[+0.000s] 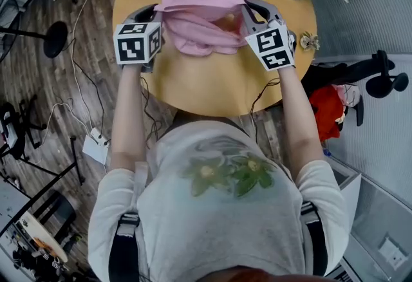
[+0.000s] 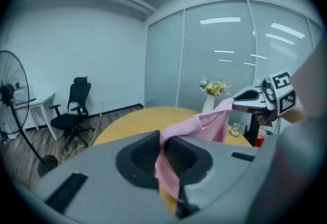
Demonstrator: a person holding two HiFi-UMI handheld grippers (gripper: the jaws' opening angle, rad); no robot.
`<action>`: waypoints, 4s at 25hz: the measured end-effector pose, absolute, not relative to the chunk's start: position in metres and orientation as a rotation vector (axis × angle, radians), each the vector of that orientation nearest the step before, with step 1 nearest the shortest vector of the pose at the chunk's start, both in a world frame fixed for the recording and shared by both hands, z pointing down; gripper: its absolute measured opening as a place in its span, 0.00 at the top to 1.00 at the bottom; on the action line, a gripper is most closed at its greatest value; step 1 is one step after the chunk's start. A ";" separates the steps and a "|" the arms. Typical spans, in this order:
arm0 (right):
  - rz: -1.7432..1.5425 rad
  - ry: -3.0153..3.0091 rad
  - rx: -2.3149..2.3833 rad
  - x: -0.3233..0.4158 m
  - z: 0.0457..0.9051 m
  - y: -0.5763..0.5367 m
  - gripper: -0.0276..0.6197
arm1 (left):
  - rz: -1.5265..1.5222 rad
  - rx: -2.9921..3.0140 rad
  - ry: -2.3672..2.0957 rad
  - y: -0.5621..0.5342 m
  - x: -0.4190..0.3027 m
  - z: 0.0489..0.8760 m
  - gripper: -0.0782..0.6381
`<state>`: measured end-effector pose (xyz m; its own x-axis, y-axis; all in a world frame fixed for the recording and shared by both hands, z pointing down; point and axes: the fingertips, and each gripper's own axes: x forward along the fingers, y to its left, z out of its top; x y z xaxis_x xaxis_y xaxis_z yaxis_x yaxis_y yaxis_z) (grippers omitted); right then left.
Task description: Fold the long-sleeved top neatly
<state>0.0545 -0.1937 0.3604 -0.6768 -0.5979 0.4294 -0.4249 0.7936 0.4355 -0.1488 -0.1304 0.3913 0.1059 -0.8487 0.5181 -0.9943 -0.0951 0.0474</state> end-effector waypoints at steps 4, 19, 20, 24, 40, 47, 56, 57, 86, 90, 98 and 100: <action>-0.484 -2.472 0.903 0.057 0.289 -0.221 0.92 | 0.484 2.149 -1.914 -0.169 -0.151 0.307 0.85; -0.739 -2.447 1.048 0.107 0.259 -0.167 0.92 | 0.678 2.575 -1.771 -0.121 -0.098 0.286 0.85; -0.625 -2.435 0.983 0.111 0.301 -0.157 0.92 | 0.767 2.535 -1.680 -0.109 -0.093 0.329 0.85; -0.279 -2.317 0.772 0.130 0.449 -0.098 0.92 | 0.904 2.318 -1.396 -0.052 -0.073 0.478 0.85; 0.179 -2.166 0.561 0.143 0.579 -0.014 0.85 | 1.332 2.092 -1.208 0.050 -0.055 0.626 0.64; 0.122 -1.988 0.436 0.173 0.620 0.009 0.62 | 1.727 2.095 -1.108 0.070 -0.078 0.647 0.57; -0.067 -1.838 0.479 0.196 0.652 -0.019 0.62 | 2.159 2.089 -1.010 0.040 -0.125 0.662 0.57; -0.055 -1.837 0.468 0.195 0.656 -0.021 0.62 | 2.148 2.089 -0.974 0.037 -0.126 0.664 0.57; -0.645 -2.152 1.505 0.137 0.238 -0.457 0.90 | 1.133 2.330 -2.305 -0.367 -0.224 0.278 0.85; -0.803 -2.215 1.652 0.150 0.162 -0.432 0.90 | 1.070 2.427 -2.583 -0.352 -0.209 0.188 0.85; -0.420 -2.146 1.229 0.177 0.377 -0.331 0.90 | 1.495 2.440 -1.916 -0.252 -0.181 0.400 0.85; -0.268 -2.095 1.104 0.187 0.449 -0.288 0.90 | 1.599 2.378 -1.695 -0.206 -0.170 0.473 0.85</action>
<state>0.1874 -0.2876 0.4490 -0.3556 -0.7801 0.5147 -0.6253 0.6079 0.4894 -0.1697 -0.2057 0.4731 0.0291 -0.8104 0.5851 -0.6313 -0.4688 -0.6178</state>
